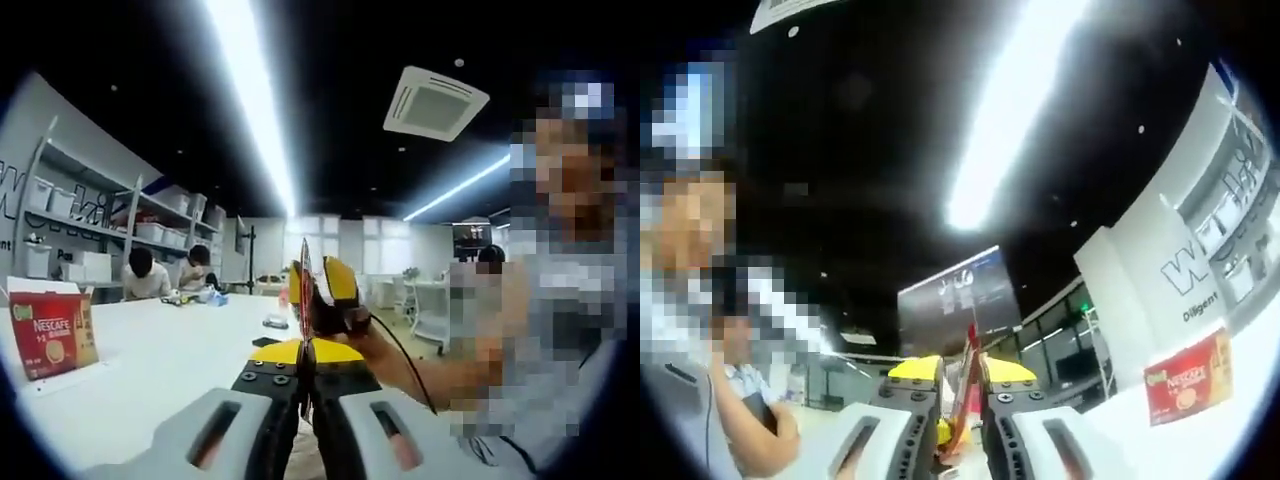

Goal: Tear open the coffee pouch, take out the coffee, and pour the coffee from the pouch into the cup

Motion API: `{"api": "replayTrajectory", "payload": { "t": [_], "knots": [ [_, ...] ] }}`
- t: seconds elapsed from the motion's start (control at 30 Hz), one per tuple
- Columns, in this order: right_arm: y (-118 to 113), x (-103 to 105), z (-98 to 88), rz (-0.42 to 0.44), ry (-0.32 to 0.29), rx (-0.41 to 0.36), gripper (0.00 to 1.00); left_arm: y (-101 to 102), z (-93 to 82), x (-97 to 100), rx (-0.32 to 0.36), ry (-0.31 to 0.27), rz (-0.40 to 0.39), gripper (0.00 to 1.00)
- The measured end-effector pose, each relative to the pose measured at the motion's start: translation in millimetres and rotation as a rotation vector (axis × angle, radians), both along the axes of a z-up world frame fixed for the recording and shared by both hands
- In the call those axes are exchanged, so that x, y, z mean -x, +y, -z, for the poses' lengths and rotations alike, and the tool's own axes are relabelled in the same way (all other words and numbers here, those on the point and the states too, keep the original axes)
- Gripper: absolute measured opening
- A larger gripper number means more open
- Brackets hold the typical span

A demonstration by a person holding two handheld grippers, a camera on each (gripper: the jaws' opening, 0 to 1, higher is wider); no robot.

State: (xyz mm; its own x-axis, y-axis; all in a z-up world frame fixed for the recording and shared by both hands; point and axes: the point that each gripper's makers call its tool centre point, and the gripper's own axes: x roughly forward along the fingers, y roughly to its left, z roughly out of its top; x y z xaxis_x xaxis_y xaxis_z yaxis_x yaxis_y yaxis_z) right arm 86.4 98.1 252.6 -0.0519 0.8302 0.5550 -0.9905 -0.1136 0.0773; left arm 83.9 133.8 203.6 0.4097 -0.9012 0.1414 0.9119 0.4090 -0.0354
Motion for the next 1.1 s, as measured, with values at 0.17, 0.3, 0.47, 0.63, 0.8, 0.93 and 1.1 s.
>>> {"api": "replayTrajectory", "payload": {
  "t": [0.17, 0.3, 0.47, 0.63, 0.8, 0.93, 1.1],
  "knots": [
    [0.2, -0.9, 0.6, -0.001, -0.005, 0.006, 0.03, -0.2, -0.6, -1.0, 0.003, 0.002, -0.002, 0.05],
    [1.2, -2.2, -1.8, -0.013, -0.002, 0.008, 0.03, 1.1, -4.3, -3.4, 0.025, 0.03, -0.003, 0.12],
    [3.6, -1.1, -0.5, -0.027, -0.01, 0.033, 0.03, -3.7, -16.1, -1.5, 0.016, 0.021, 0.014, 0.1],
    [1.3, -1.5, -1.5, -0.017, -0.004, 0.025, 0.03, -8.8, -17.4, -3.1, -0.015, -0.006, 0.009, 0.05],
    [-3.9, -4.2, -0.4, -0.008, 0.004, 0.011, 0.09, -9.8, -16.3, -2.1, -0.014, -0.008, 0.02, 0.05],
    [-7.3, -3.2, 1.2, -0.01, 0.01, 0.006, 0.05, -11.0, -15.2, -0.9, -0.02, -0.006, 0.017, 0.05],
    [-8.4, -0.4, 1.2, -0.011, 0.005, 0.006, 0.03, -12.5, -13.9, 0.5, -0.013, -0.006, 0.016, 0.06]
  ]
}}
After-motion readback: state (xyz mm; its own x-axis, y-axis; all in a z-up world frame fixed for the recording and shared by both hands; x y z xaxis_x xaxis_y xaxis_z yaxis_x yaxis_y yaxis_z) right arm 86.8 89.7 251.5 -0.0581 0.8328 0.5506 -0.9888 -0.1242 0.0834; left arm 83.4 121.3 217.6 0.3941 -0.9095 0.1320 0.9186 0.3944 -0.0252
